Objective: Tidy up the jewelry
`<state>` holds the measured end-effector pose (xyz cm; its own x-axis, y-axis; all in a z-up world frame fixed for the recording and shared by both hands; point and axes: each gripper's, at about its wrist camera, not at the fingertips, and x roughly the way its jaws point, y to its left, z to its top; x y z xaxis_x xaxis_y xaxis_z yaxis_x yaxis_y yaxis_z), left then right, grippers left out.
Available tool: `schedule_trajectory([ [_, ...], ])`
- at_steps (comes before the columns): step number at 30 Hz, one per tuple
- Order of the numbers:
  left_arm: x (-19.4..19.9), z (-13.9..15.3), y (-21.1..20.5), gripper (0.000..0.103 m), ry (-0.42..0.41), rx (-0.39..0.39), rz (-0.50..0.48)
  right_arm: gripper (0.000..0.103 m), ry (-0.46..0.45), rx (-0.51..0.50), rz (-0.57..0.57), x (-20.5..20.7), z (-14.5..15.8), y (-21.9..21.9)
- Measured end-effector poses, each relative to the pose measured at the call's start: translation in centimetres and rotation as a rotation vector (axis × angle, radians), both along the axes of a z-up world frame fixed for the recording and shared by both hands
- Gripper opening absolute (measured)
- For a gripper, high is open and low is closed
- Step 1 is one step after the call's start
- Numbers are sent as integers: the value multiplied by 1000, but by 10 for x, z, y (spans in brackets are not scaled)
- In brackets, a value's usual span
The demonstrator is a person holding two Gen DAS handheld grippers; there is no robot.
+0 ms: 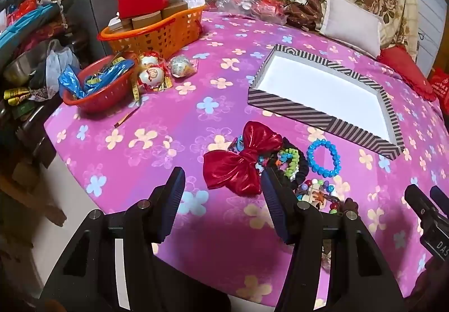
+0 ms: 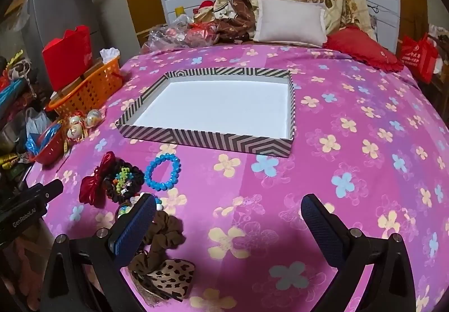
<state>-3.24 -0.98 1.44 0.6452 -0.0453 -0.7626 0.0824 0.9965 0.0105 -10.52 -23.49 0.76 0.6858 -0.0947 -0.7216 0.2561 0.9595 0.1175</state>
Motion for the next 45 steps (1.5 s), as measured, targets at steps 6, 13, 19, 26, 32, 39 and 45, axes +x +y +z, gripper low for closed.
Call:
schedule_trajectory([
  [6,0,-1,-4,56,4,-1,-10,102,13,-28,8,0,3,6],
  [13,3,-3,-4,56,15,-5,-15,102,22,-21,11,6,-3,-3],
  [19,5,-7,-6,56,26,-2,-13,102,34,-36,11,6,-3,2],
  [26,7,-12,-7,56,35,4,-11,102,27,-18,12,10,-9,0],
  [32,11,-16,-8,56,48,4,-8,102,65,6,11,13,-14,-2],
  [39,14,-20,-8,56,61,6,-6,102,76,7,17,16,-16,-2],
  [45,16,-22,-8,56,64,3,-3,102,73,1,20,19,-18,-2],
])
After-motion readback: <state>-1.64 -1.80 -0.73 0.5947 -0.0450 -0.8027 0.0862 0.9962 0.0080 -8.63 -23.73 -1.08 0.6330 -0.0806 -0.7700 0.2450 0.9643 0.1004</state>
